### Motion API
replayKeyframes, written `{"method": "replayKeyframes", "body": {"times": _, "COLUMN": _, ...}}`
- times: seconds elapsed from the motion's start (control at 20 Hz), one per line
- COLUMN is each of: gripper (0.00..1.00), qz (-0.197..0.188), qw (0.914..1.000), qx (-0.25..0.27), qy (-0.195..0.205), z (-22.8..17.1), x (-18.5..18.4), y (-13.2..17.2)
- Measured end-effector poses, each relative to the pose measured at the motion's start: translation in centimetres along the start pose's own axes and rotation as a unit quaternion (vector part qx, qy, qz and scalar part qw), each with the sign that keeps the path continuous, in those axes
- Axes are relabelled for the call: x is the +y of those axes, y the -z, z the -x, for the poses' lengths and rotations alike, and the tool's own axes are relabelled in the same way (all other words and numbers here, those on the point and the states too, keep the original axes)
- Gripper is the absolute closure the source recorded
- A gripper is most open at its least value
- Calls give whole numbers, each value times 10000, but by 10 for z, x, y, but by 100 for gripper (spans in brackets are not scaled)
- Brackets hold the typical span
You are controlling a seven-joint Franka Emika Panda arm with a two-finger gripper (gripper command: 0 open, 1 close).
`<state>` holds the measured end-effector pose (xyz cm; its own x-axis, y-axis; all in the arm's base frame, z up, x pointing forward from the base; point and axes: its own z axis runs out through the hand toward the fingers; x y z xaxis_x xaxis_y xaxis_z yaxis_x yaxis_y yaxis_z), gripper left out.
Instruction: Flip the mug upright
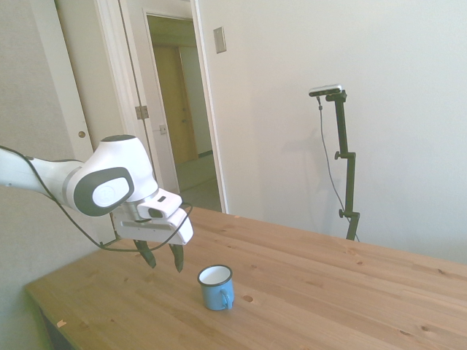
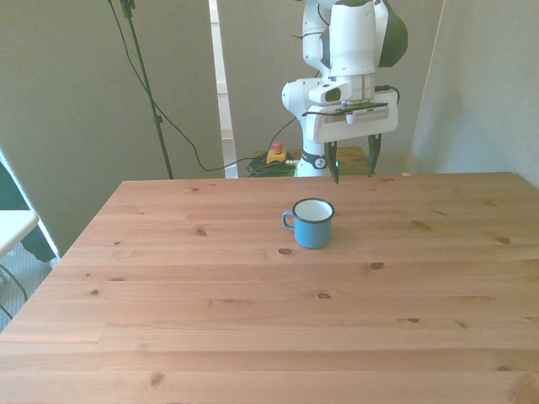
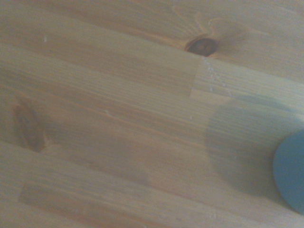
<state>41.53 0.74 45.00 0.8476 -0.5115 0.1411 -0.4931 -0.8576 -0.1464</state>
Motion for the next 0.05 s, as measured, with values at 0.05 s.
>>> {"method": "replayKeyframes", "body": {"times": 0.05, "gripper": 0, "qz": -48, "qw": 10000, "qx": 1, "qy": -24, "z": 6, "x": 1, "y": 2}}
